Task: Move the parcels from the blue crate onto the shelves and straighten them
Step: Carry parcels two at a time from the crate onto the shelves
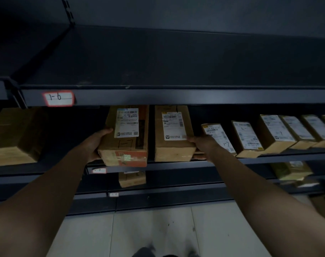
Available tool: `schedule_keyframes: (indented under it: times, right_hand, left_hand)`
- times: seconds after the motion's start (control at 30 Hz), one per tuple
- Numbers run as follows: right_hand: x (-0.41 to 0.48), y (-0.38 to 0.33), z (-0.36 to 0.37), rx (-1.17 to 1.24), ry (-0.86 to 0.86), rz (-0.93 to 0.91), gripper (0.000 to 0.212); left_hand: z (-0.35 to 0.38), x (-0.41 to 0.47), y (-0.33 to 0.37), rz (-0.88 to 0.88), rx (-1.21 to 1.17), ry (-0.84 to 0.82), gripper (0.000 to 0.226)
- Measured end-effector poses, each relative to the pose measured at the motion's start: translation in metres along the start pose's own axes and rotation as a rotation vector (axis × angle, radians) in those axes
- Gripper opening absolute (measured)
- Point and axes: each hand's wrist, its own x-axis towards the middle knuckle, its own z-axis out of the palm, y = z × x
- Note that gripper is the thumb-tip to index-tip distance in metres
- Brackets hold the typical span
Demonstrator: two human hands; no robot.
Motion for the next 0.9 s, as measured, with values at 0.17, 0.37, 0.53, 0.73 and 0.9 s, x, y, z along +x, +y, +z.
schedule_keyframes:
  times: [0.17, 0.37, 0.53, 0.73, 0.9]
  right_hand:
    - [-0.024, -0.009, -0.010, -0.620, 0.233, -0.280, 0.025]
    - [-0.080, -0.006, -0.031, -0.756, 0.121, -0.418, 0.015]
    - [-0.128, 0.009, -0.080, -0.952, 0.136, -0.414, 0.022]
    - [-0.195, 0.035, -0.197, -1.120, 0.455, -0.432, 0.013]
    - [-0.262, 0.089, -0.331, -1.110, 0.756, -0.406, 0.011]
  left_hand:
    - [0.023, -0.015, 0.014, 0.180, 0.295, 0.329, 0.059]
    - [0.081, -0.066, 0.013, 0.572, 0.810, 0.386, 0.050]
    - [0.165, -0.122, 0.002, 0.715, 1.029, -0.009, 0.030]
    - [0.309, -0.205, 0.010, 0.956, 1.326, -0.168, 0.029]
    - [0.462, -0.299, -0.007, 1.336, 1.374, -0.285, 0.026]
